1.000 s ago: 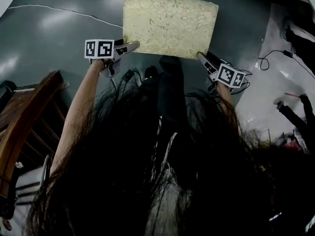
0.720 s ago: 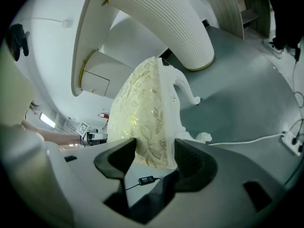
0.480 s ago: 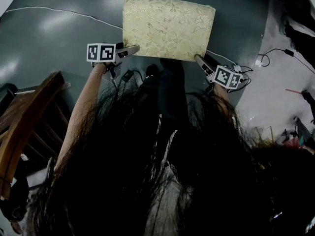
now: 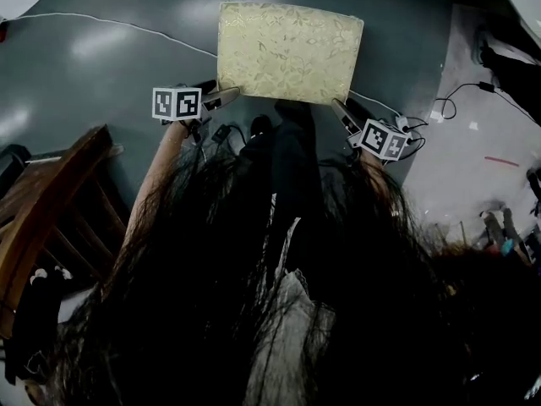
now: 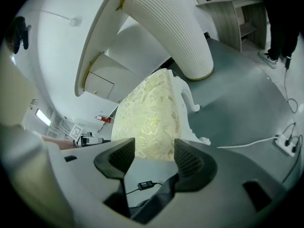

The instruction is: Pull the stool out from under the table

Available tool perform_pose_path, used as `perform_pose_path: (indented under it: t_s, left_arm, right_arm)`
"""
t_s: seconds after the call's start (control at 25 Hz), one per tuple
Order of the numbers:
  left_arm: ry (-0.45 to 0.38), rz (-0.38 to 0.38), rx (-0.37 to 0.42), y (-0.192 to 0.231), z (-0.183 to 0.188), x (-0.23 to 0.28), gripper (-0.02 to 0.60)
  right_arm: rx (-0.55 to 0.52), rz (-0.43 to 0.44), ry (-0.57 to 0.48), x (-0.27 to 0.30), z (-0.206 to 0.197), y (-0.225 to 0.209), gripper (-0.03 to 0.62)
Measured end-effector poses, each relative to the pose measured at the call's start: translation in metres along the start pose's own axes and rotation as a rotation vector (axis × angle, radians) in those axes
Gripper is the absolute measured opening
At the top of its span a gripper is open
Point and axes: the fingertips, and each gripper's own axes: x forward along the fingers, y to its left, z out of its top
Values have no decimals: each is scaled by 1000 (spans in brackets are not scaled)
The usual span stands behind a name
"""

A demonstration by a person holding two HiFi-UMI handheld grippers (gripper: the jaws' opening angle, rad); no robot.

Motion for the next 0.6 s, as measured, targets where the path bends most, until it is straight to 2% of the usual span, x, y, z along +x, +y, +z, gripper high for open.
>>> perform_pose_path:
  t_s: [0.12,0.28,0.6]
  left_arm:
    - [-36,1,28,-17,7,-11,385]
    - [-70,-56,42,-53,11,-26,383]
    - [-189,-130,152,-157,16,-77,383]
  right_arm:
    - [-29,20,3,-6,4,22,264]
    - [-92,-2,-21,-18,15,50,264]
    - [-140,80,-118,-71,48,145,264]
